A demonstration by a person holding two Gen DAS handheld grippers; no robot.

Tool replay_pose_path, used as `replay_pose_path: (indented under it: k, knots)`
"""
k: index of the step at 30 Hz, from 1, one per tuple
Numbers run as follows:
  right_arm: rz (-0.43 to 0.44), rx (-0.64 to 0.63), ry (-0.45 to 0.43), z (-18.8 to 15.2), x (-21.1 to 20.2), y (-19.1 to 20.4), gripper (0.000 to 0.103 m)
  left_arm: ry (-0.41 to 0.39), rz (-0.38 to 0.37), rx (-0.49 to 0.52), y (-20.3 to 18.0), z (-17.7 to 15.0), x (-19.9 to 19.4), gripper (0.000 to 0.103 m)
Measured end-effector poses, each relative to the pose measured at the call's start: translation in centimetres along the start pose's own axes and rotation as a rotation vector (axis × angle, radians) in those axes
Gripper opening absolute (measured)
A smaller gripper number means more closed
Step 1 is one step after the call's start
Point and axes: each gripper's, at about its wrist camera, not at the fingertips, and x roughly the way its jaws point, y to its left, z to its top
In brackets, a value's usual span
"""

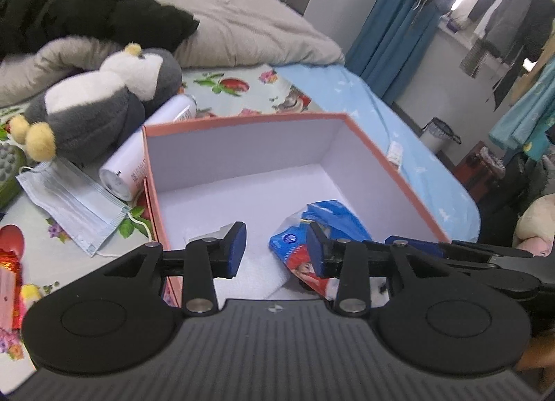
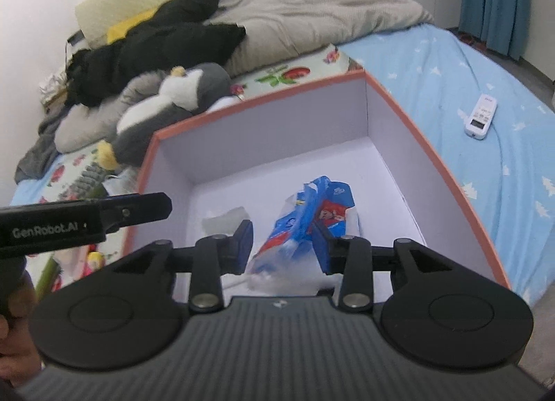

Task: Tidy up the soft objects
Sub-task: 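Lower the blue packet with the right gripper while the left gripper releases the plastic bag into the box, then withdraw both tools from the pink box back toward the pile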

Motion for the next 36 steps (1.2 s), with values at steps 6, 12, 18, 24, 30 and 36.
replay_pose_path:
  k: [6, 12, 18, 24, 30, 36]
  knots:
    - [0.015, 0.001, -0.066, -1.7, -4.3, 1.7, 0.041, -0.064, -0.018, 0.025, -0.6, -1.1, -5.4, 0.044]
    - [0.02, -0.001, -0.117, -3.4, -7.7, 3.4, 0.041, -0.116, -0.028, 0.041, -0.7, -2.9, -10.5, 0.044]
    - [0.041, -0.014, -0.136, -5.5, -10.0, 5.0, 0.041, -0.158, -0.029, 0.047, -0.5, -5.4, -14.8, 0.044]
    - [0.055, -0.047, -0.129, -7.1, -11.3, 6.4, 0.041, -0.196, -0.001, 0.033, 0.0, -8.0, -18.5, 0.044]
    - [0.085, -0.051, -0.139, -8.1, -12.6, 7.5, 0.041, -0.192, 0.025, 0.016, 0.9, -10.2, -20.8, 0.044]
    - [0.095, -0.054, -0.147, -8.8, -13.3, 8.1, 0.041, -0.196, 0.039, 0.001, 1.7, -11.3, -22.5, 0.044]
